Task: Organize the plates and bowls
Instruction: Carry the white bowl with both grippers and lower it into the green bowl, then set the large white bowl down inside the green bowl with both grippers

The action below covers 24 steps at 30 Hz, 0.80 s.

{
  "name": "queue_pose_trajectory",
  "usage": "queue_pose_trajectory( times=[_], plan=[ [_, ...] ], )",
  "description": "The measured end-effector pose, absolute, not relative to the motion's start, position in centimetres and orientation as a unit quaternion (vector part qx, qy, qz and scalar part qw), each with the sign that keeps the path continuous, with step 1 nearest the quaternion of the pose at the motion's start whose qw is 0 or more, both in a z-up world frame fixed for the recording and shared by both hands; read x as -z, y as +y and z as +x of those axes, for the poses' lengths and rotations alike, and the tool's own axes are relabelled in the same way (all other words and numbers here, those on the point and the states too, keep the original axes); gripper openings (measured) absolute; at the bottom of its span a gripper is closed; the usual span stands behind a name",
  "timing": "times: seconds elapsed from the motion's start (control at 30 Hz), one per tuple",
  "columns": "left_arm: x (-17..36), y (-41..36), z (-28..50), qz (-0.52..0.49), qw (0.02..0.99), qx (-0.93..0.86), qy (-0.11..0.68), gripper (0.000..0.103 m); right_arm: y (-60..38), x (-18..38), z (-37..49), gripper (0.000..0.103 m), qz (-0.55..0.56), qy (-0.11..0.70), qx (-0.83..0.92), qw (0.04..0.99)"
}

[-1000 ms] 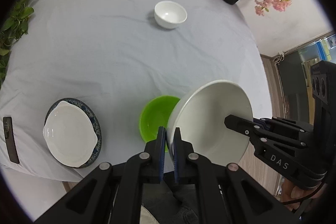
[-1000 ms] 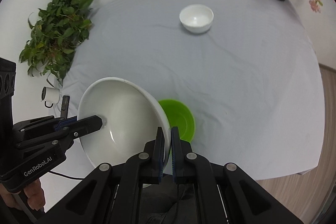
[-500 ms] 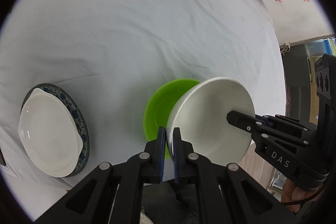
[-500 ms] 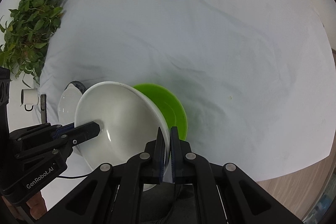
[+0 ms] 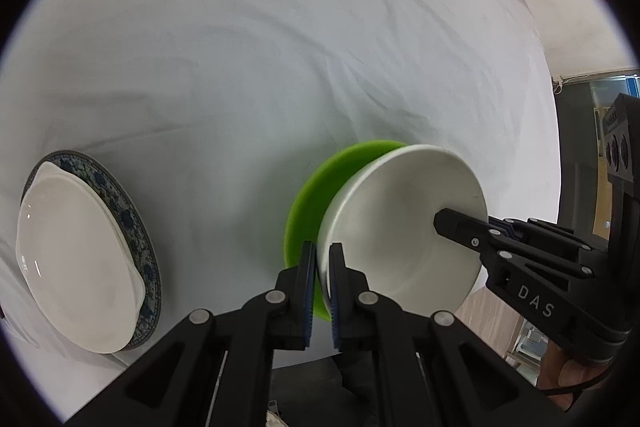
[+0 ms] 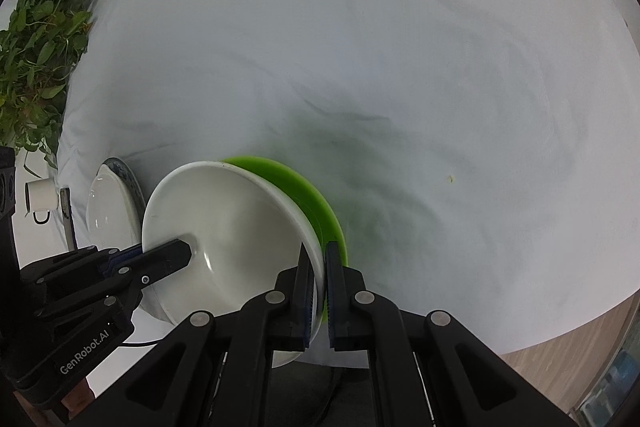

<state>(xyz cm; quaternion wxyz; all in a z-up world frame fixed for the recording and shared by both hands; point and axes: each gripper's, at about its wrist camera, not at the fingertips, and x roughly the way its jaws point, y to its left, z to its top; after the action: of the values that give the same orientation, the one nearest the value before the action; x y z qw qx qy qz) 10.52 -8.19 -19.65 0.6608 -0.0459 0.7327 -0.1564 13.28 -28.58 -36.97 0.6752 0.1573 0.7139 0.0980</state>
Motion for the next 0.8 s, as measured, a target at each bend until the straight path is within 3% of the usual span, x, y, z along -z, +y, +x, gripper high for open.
queue_pose_trajectory(
  times=[0.8],
  plan=[
    [20.6, -8.4, 9.5, -0.073, 0.671, 0.137, 0.725, 0.006, -26.5, 34.8, 12.7, 0.010, 0.133, 0.697, -0.093, 0.699]
  ],
)
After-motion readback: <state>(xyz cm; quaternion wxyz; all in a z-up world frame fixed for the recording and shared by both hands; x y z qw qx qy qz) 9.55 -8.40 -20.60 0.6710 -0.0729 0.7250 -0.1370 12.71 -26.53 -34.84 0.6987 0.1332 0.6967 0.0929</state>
